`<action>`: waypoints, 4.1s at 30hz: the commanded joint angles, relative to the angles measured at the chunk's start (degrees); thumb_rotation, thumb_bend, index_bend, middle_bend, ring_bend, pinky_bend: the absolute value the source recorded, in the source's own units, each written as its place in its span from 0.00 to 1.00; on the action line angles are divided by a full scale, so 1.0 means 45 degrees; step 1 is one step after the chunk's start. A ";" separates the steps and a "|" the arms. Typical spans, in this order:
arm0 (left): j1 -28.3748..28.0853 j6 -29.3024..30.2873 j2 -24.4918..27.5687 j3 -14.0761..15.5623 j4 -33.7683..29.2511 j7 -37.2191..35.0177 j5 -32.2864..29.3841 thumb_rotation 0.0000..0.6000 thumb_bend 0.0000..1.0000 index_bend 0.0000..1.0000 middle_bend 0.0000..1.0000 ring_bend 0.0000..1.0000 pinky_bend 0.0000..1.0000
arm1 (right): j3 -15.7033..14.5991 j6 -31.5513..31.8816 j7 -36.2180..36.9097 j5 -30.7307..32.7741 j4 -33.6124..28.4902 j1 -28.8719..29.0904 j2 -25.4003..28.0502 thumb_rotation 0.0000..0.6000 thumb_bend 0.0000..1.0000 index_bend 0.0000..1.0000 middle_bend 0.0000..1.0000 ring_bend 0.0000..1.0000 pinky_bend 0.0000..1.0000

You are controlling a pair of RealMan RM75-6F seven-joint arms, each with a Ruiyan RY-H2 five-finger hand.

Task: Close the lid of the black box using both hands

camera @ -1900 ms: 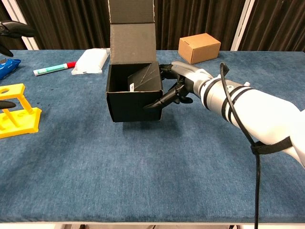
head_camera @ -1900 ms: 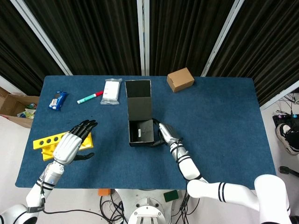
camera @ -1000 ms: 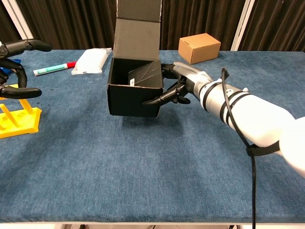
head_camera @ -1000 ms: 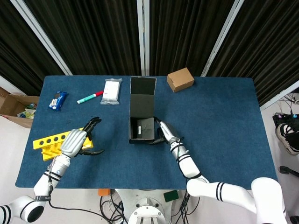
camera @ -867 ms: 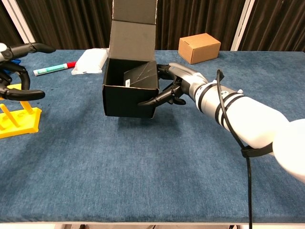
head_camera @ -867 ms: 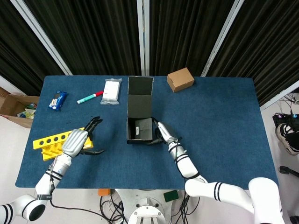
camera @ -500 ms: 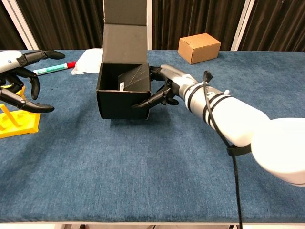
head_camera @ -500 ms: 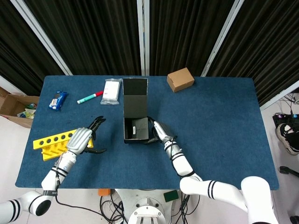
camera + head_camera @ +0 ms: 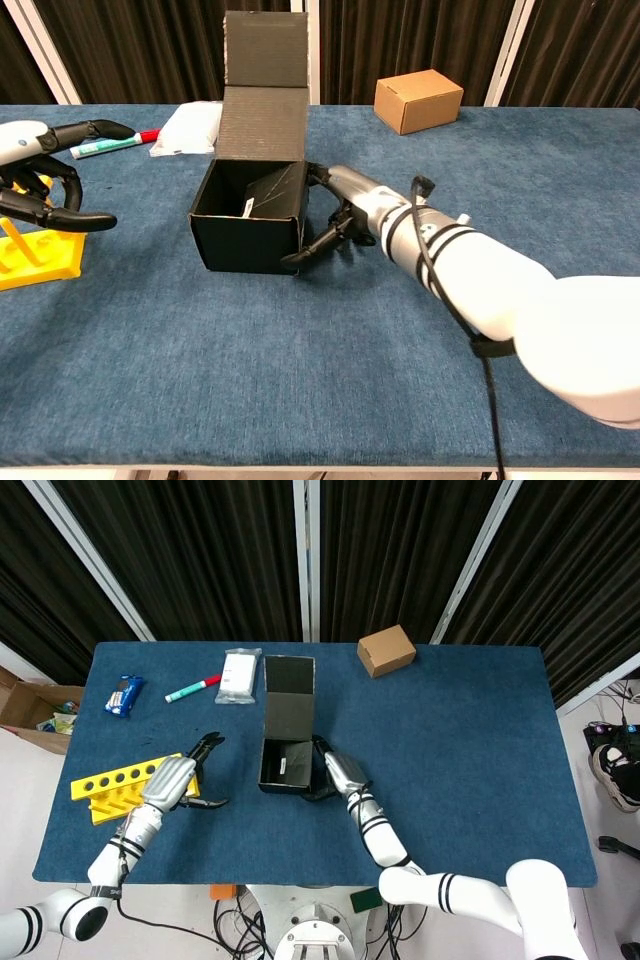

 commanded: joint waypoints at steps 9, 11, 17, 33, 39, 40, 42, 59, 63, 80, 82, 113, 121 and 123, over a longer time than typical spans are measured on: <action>-0.0580 -0.0699 -0.0769 -0.0222 0.0787 -0.0013 -0.0167 0.92 0.09 0.00 0.00 0.57 0.94 | -0.0566 0.1036 -0.0196 -0.0485 -0.4172 -0.1821 0.3966 1.00 0.00 0.00 0.02 0.68 1.00; -0.0787 -0.0913 -0.0980 -0.0361 0.1058 -0.0051 -0.0259 1.00 0.09 0.00 0.00 0.57 0.94 | -0.0478 0.1023 0.0106 -0.0449 -0.5382 -0.2211 0.5170 1.00 0.00 0.00 0.05 0.69 1.00; -0.1445 -0.1815 -0.1508 -0.0714 0.1488 -0.0658 -0.0572 1.00 0.09 0.00 0.00 0.57 0.94 | -0.0278 0.1596 0.0738 -0.1327 -0.7603 -0.3178 0.7931 1.00 0.00 0.00 0.08 0.69 1.00; -0.2528 -0.3438 -0.2207 -0.1108 0.2594 -0.2125 -0.1014 1.00 0.09 0.00 0.00 0.58 0.94 | -0.0596 0.2157 0.2488 -0.2400 -0.7689 -0.4053 0.8970 1.00 0.00 0.00 0.09 0.69 1.00; -0.2825 -0.4185 -0.2210 -0.1258 0.3070 -0.3330 -0.1230 1.00 0.09 0.00 0.00 0.59 0.94 | -0.0643 0.2183 0.2690 -0.2434 -0.7580 -0.4096 0.9010 1.00 0.00 0.00 0.09 0.69 1.00; -0.2839 -0.4302 -0.2218 -0.1277 0.3182 -0.3602 -0.1287 1.00 0.09 0.00 0.00 0.59 0.94 | -0.0658 0.2160 0.2720 -0.2435 -0.7548 -0.4090 0.9007 1.00 0.00 0.00 0.09 0.69 1.00; -0.2858 -0.4490 -0.2213 -0.1293 0.3348 -0.4031 -0.1342 1.00 0.09 0.00 0.00 0.59 0.94 | -0.0686 0.2116 0.2762 -0.2450 -0.7481 -0.4074 0.8987 1.00 0.00 0.00 0.09 0.69 1.00; -0.3538 -0.4891 -0.3104 -0.1198 0.4661 -0.8260 0.0020 1.00 0.09 0.12 0.13 0.64 0.94 | -0.1045 0.1853 0.2890 -0.2341 -0.6997 -0.4066 0.8745 1.00 0.00 0.00 0.11 0.69 1.00; -0.3408 -0.4656 -0.3272 -0.1231 0.4589 -0.8156 -0.0261 1.00 0.09 0.35 0.38 0.70 0.95 | -0.1380 0.1596 0.3053 -0.3278 -0.6657 -0.3950 0.8581 1.00 0.00 0.00 0.15 0.69 1.00; -0.2878 -0.3601 -0.2008 -0.1030 0.1404 -0.4752 -0.0971 1.00 0.07 0.39 0.41 0.72 0.95 | -0.1288 -0.0512 -0.1704 -0.8215 -0.5389 -0.0359 0.8658 1.00 0.00 0.31 0.24 0.72 1.00; -0.2886 -0.3524 -0.2115 -0.1007 0.1474 -0.4420 -0.1020 1.00 0.07 0.39 0.41 0.72 0.95 | -0.1346 -0.0720 -0.2129 -0.8247 -0.5130 -0.0071 0.8361 1.00 0.00 0.36 0.25 0.72 1.00; -0.2827 -0.3791 -0.2801 -0.0888 0.2406 -0.4293 -0.1267 1.00 0.07 0.37 0.40 0.72 0.95 | -0.2731 0.0051 -0.1870 -0.9491 -0.1289 0.1249 0.4567 1.00 0.10 0.49 0.30 0.74 1.00; -0.2812 -0.3775 -0.2868 -0.0896 0.2554 -0.4401 -0.1213 1.00 0.07 0.37 0.40 0.72 0.95 | -0.3099 -0.0274 -0.2184 -0.9204 -0.1364 0.1234 0.4650 1.00 0.13 0.49 0.32 0.75 1.00; -0.2802 -0.3759 -0.2896 -0.0901 0.2580 -0.4447 -0.1202 1.00 0.07 0.37 0.40 0.72 0.95 | -0.3148 -0.0401 -0.2295 -0.9130 -0.1361 0.1271 0.4604 1.00 0.13 0.49 0.33 0.75 1.00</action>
